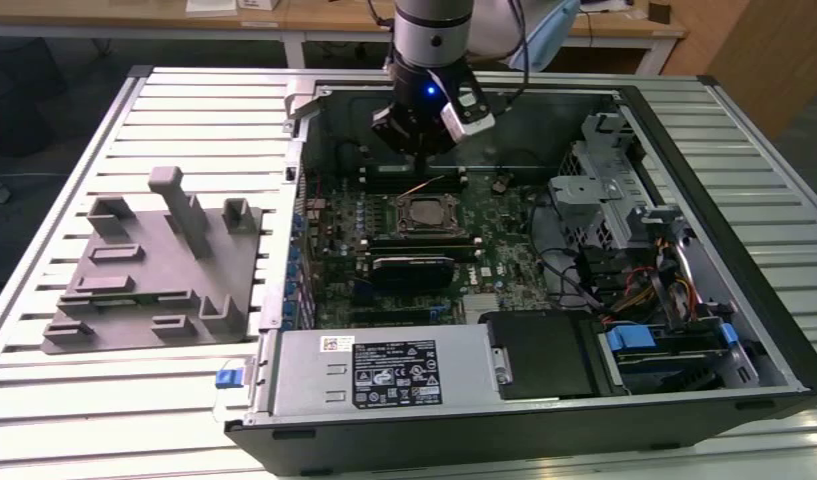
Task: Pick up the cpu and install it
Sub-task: 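Install the first cpu locking lever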
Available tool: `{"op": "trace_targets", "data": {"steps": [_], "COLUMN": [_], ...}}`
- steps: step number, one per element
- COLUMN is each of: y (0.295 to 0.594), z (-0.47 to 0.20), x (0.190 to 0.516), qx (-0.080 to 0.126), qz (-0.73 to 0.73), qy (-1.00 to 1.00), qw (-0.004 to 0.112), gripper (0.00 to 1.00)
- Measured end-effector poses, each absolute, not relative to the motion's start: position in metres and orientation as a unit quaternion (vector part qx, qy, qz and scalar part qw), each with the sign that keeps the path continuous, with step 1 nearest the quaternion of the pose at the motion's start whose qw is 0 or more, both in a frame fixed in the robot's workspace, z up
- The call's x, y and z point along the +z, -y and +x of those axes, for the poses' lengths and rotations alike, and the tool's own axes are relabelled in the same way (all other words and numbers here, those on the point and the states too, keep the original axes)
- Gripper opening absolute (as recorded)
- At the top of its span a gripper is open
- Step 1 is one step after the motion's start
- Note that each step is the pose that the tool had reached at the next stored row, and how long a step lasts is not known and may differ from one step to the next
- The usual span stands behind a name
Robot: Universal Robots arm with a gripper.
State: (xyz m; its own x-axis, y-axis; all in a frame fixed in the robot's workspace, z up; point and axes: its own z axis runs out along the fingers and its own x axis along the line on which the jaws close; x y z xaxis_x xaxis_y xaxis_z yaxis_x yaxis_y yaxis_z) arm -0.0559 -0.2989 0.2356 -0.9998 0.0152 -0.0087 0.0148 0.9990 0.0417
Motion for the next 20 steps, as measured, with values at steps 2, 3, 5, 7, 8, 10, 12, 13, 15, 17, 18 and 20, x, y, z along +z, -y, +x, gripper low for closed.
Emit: {"op": "trace_targets", "data": {"steps": [2,3,5,7,8,10,12,13,15,17,18,20], "y": [0.2971,0.2971,0.2971,0.2971,0.2971,0.2971,0.2971,0.2972,0.2971,0.2972,0.2972,0.2972], "z": [-0.0528,-0.0518,-0.0504,-0.0492,-0.0487,-0.0485,-0.0484,-0.0484,-0.0483,-0.0478,-0.0475,-0.0468], "x": [0.2309,0.2304,0.2299,0.2296,0.2294,0.2290,0.2288,0.2288,0.2283,0.2280,0.2278,0.2276], "qx": [0.021,0.021,0.021,0.021,0.021,0.021,0.021,0.021,0.020,0.019,0.019,0.018], "qz": [0.007,0.007,0.004,0.003,0.003,0.003,0.003,0.003,0.003,0.003,0.003,0.003], "qy": [-1.000,-1.000,-1.000,-1.000,-1.000,-1.000,-1.000,-1.000,-1.000,-1.000,-1.000,-1.000], "qw": [0.004,0.004,0.004,0.004,0.004,0.004,0.004,0.004,0.004,0.004,0.004,0.004], "gripper": [0.11,0.11,0.11,0.11,0.11,0.11,0.11,0.11,0.11,0.11,0.11,0.11]}}
